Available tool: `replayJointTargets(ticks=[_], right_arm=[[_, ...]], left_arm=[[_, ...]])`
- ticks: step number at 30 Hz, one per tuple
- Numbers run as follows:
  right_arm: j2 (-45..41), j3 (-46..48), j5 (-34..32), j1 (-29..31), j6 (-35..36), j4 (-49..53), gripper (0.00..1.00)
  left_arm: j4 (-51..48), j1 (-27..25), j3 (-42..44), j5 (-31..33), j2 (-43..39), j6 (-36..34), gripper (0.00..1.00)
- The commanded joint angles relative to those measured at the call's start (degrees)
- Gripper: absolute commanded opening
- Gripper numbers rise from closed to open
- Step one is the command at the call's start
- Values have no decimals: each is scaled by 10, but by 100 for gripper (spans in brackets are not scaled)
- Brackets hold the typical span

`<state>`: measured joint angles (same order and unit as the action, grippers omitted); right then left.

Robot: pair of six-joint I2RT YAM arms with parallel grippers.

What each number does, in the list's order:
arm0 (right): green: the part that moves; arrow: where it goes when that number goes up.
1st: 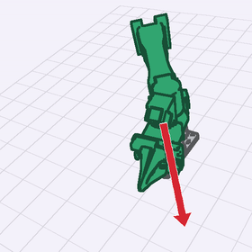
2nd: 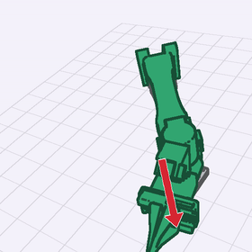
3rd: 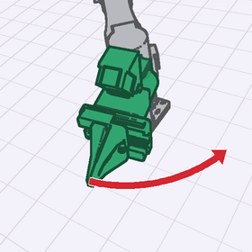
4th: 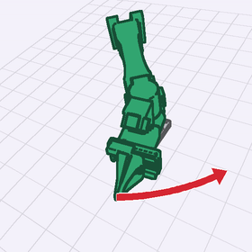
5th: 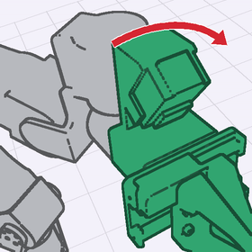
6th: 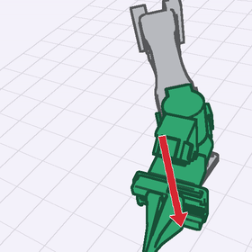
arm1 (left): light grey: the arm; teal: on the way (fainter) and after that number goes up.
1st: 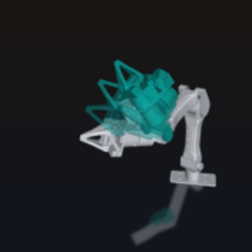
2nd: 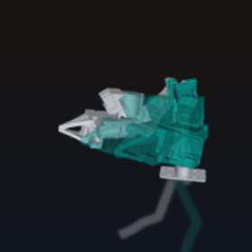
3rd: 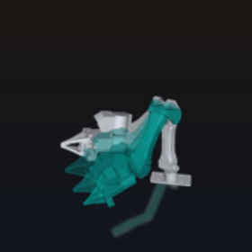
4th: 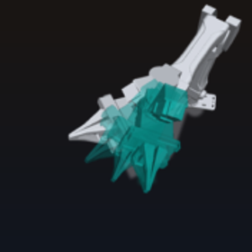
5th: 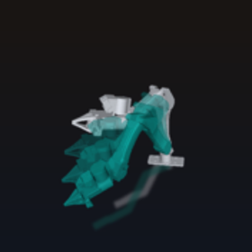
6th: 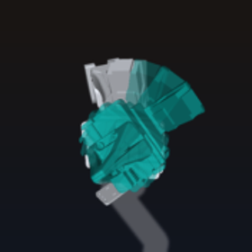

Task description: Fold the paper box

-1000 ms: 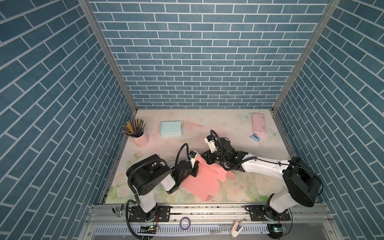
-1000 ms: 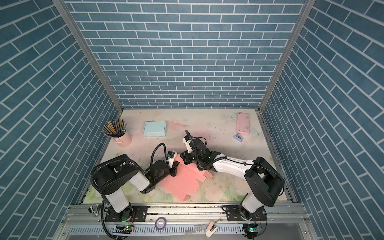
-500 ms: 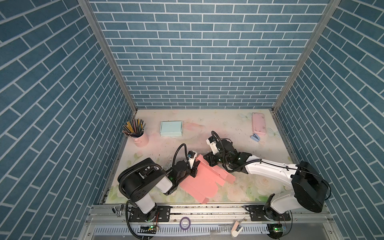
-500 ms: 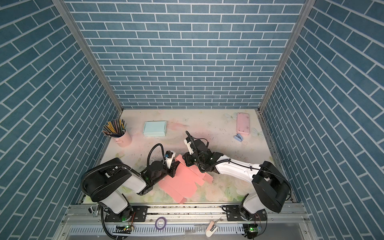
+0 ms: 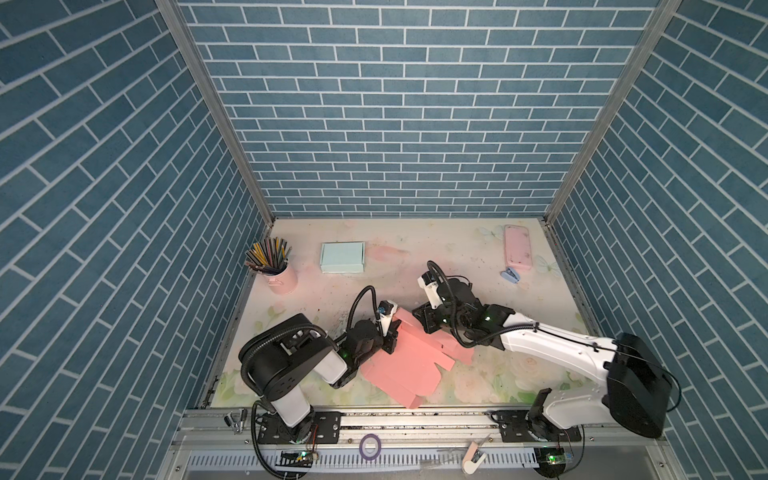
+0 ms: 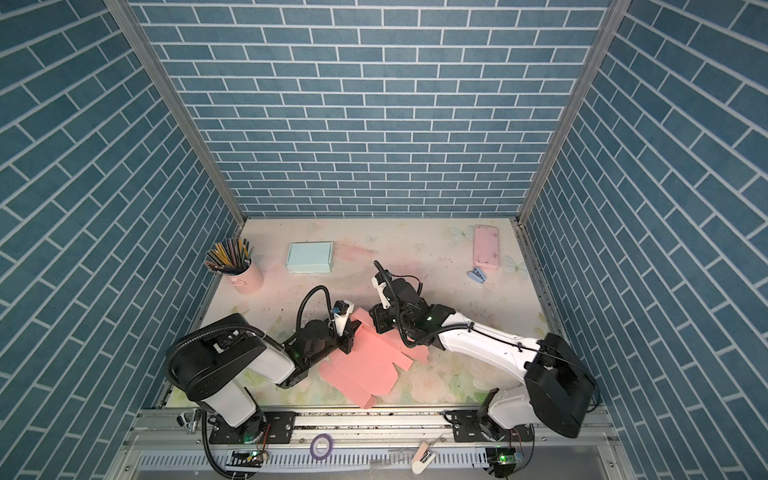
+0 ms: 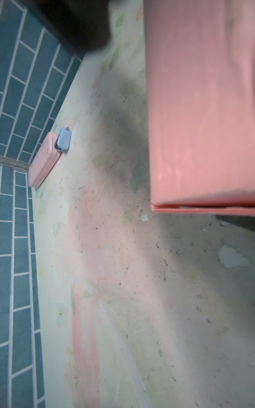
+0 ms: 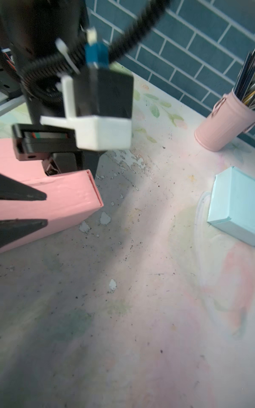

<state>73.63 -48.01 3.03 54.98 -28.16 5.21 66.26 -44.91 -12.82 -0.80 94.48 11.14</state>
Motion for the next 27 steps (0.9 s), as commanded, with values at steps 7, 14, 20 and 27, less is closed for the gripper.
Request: replayJointTargets(ticks=[7,14,20,27], right_arm=[[-285,14,-108,45,78,126,14],[-221,-58,-187,74,83,195,0],[-193,-70,-229,75,76,178,0],[-172,-58,-223,75,68,147,0]], left_arm=[[-392,11,-78,124,-269,50,1],[-579,13,-160,171,-351,103,0],[-553,13,-146,153,-354,115,0],[-538,12,-135,139,-351,110,0]])
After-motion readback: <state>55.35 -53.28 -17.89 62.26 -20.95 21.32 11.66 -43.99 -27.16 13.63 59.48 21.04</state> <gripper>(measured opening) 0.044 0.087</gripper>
